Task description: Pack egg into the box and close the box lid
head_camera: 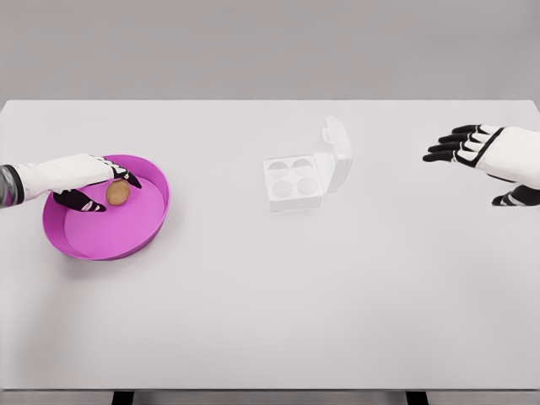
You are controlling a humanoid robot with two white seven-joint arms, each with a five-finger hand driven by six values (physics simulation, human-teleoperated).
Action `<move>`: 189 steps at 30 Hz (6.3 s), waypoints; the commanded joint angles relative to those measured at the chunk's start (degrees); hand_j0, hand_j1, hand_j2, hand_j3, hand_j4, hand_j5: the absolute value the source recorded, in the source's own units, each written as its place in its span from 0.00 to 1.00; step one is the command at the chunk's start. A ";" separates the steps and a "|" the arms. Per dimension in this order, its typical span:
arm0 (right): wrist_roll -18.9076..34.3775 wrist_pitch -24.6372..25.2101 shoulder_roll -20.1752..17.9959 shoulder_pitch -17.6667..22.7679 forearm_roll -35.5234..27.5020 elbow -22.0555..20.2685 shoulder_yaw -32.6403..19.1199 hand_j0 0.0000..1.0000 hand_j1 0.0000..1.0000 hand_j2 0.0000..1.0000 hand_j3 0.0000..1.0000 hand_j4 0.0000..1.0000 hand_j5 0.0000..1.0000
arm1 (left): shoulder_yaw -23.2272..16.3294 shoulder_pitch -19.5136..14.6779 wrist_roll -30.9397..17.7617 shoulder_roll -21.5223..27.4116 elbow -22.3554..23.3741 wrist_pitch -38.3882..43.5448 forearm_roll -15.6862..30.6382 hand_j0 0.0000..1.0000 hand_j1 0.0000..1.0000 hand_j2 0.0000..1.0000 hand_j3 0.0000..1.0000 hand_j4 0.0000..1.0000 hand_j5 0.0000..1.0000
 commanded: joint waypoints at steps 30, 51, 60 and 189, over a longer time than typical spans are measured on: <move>-0.03 0.17 0.02 0.09 -0.32 -0.03 0.09 1.00 1.00 1.00 1.00 1.00 1.00 | 0.12 -0.26 0.02 0.13 0.39 0.15 0.68 0.53 0.53 0.53 0.53 0.53 0.53; -0.03 0.17 0.02 0.00 -0.32 -0.03 0.00 1.00 1.00 1.00 1.00 1.00 1.00 | 1.09 -0.53 0.02 0.40 -2.51 0.15 3.32 0.44 0.44 0.44 0.44 0.44 0.44; -0.03 0.17 0.02 0.09 -0.32 -0.03 0.00 1.00 1.00 1.00 1.00 1.00 1.00 | 1.09 -0.62 0.02 0.75 -4.18 0.15 7.27 0.40 0.40 0.40 0.40 0.40 0.40; -0.03 0.17 11.01 -17.40 4.69 19.21 24.87 1.00 1.00 1.00 1.00 1.00 1.00 | 2.23 -6.94 0.02 -32.91 8.56 0.15 -0.72 0.36 0.36 0.36 0.36 0.36 0.36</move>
